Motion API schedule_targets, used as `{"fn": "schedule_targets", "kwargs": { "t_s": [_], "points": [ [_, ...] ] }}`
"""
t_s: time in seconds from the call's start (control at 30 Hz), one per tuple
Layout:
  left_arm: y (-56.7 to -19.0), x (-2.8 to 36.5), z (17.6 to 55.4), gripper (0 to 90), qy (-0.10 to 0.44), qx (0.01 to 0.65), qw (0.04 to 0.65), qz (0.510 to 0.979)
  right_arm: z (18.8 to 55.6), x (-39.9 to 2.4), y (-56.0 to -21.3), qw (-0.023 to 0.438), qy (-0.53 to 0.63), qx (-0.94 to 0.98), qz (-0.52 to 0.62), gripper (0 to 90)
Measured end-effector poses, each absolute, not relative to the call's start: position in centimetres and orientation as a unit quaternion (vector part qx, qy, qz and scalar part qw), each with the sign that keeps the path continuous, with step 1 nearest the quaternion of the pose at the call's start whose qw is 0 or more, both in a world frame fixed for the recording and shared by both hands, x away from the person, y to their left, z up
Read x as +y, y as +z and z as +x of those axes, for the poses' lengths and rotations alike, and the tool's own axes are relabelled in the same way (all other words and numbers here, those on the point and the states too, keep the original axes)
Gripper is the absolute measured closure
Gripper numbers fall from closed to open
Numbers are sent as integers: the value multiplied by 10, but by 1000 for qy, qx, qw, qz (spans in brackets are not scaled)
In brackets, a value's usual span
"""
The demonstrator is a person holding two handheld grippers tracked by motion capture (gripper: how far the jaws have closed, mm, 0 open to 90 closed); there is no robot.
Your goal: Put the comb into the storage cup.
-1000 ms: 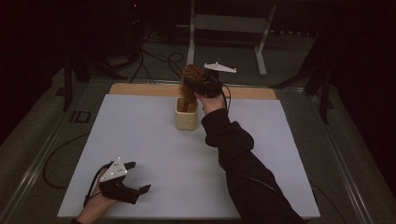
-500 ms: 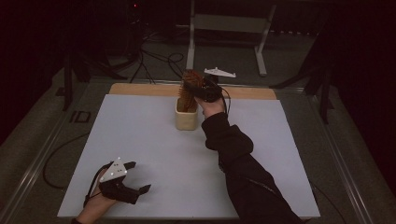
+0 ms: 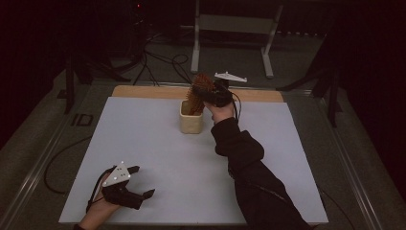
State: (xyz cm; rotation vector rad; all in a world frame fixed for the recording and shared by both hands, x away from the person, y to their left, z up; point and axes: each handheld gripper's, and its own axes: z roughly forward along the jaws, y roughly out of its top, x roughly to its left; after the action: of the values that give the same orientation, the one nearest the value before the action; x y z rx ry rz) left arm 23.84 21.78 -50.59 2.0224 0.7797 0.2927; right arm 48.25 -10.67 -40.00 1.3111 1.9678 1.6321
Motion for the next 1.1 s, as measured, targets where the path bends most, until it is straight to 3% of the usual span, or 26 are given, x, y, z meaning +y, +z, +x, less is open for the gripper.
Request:
{"fn": "schedule_targets", "kwargs": {
  "t_s": [0.4, 0.5, 0.53, 0.57, 0.7, 0.83, 1.1],
  "points": [
    [-506, 217, 239, 0, 115, 313, 458, 824, 485, -117, -403, 121, 556, 683, 458, 406],
    [-506, 217, 239, 0, 117, 314, 461, 822, 486, -123, -400, 125, 560, 679, 458, 270],
    [-506, 217, 239, 0, 117, 314, 462, 821, 486, -123, -400, 125, 560, 679, 458, 270],
    [-506, 217, 240, 0, 117, 315, 462, 821, 486, -125, -397, 126, 560, 679, 457, 200],
    [-506, 216, 239, 0, 116, 313, 460, 823, 484, -128, -395, 131, 558, 684, 451, 108],
    [-506, 216, 240, 0, 114, 312, 461, 823, 481, -130, -395, 150, 544, 701, 436, 104],
    [-506, 215, 241, 0, 112, 313, 460, 823, 480, -142, -397, 129, 551, 706, 425, 101]
  ]
}}
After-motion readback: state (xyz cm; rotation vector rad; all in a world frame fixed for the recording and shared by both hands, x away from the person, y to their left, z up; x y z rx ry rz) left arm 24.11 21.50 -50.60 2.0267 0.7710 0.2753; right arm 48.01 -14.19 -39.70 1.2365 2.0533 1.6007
